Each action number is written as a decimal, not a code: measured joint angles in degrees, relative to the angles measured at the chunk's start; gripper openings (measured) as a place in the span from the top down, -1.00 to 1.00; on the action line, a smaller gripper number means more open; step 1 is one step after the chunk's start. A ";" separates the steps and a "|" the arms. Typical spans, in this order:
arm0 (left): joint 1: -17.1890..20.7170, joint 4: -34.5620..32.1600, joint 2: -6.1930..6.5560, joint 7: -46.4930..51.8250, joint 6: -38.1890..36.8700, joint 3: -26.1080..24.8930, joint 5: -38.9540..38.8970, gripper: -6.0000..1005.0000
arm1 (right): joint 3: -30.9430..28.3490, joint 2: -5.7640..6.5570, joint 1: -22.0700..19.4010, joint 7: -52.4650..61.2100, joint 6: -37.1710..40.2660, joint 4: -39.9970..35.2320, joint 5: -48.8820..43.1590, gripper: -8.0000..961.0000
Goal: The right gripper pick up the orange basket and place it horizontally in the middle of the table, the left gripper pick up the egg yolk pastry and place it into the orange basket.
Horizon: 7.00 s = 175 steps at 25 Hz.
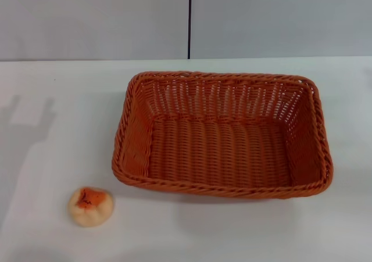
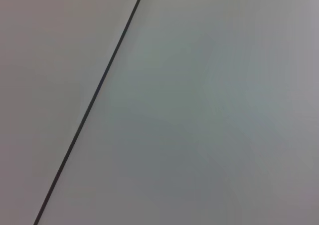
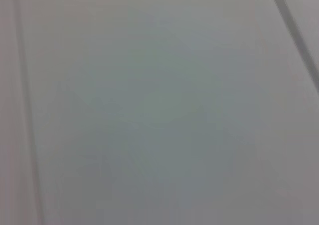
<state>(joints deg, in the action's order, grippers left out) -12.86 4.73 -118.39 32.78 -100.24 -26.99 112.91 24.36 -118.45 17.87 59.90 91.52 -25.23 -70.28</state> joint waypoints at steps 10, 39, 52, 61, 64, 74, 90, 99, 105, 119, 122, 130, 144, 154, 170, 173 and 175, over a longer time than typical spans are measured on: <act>-0.68 -11.18 0.71 8.45 -3.44 9.13 1.16 -0.53 | -10.46 -0.11 -0.25 -7.13 -1.92 7.12 0.16 -0.05; 3.87 -26.99 0.64 18.57 -1.38 40.76 8.73 -0.07 | -12.50 -0.11 2.58 -7.34 -11.71 9.32 0.24 -0.05; 3.59 -26.16 0.62 18.56 2.96 41.41 11.72 0.03 | -12.43 -0.02 3.44 -7.34 -13.33 9.68 0.24 -0.05; 2.87 -25.55 0.62 18.99 3.68 42.17 12.31 0.09 | -12.25 -0.02 3.76 -7.34 -14.78 9.68 0.23 -0.05; 2.77 -25.33 0.62 19.03 4.03 42.30 12.33 0.11 | -12.36 -0.02 3.76 -7.34 -14.79 9.68 0.23 -0.05; 2.08 -24.94 0.62 19.87 5.12 43.59 12.34 0.29 | -12.36 -0.09 3.76 -7.34 -14.79 9.77 0.23 -0.05; 1.76 -25.15 0.63 19.68 4.83 42.96 11.99 0.87 | -12.40 -0.11 3.67 -7.34 -14.79 9.94 0.23 -0.05; 0.88 -24.66 0.72 19.94 -2.94 22.86 8.24 0.89 | -12.41 -0.11 3.55 -7.34 -14.79 10.24 0.23 -0.05; -2.15 -20.47 0.76 19.96 -6.74 20.71 4.37 0.90 | -12.43 -0.10 3.34 -7.34 -14.80 10.40 0.23 -0.05; -16.10 -9.14 -0.07 19.13 -1.73 34.44 4.89 0.90 | -12.03 -0.11 3.82 -7.38 -15.60 11.47 0.23 -0.05; -16.23 -8.30 -0.12 18.88 -1.42 34.05 4.58 0.90 | -12.17 -0.11 3.83 -7.39 -15.60 11.46 0.23 -0.05; -13.66 -6.98 0.10 16.03 -2.56 27.40 4.28 0.46 | -12.41 -0.11 3.77 -7.43 -15.60 11.44 0.23 -0.05; -2.94 -3.47 0.11 7.25 -4.68 -5.49 4.20 0.08 | -13.12 0.06 1.98 -7.43 -15.10 10.67 5.34 -0.05; -1.19 -1.95 -0.11 6.42 -4.72 -10.09 4.13 0.58 | -14.74 0.18 1.87 -7.42 -15.05 10.63 5.50 -0.05; -1.51 -1.57 -0.08 6.42 -4.57 -10.68 4.28 0.99 | -16.11 0.24 1.99 -7.43 -15.05 10.65 5.51 -0.05; -1.59 -1.56 -0.08 6.42 -4.43 -10.70 4.22 0.99 | -16.22 0.25 2.18 -7.43 -15.05 10.64 5.51 -0.05; -1.68 -1.56 -0.08 6.42 -4.33 -10.71 4.20 0.99 | -16.29 0.29 2.44 -7.43 -15.05 10.64 5.52 -0.05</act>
<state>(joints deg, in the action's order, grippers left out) -14.54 3.17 -118.47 39.19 -104.57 -37.70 117.11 8.07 -118.16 20.30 52.47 76.46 -14.59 -64.77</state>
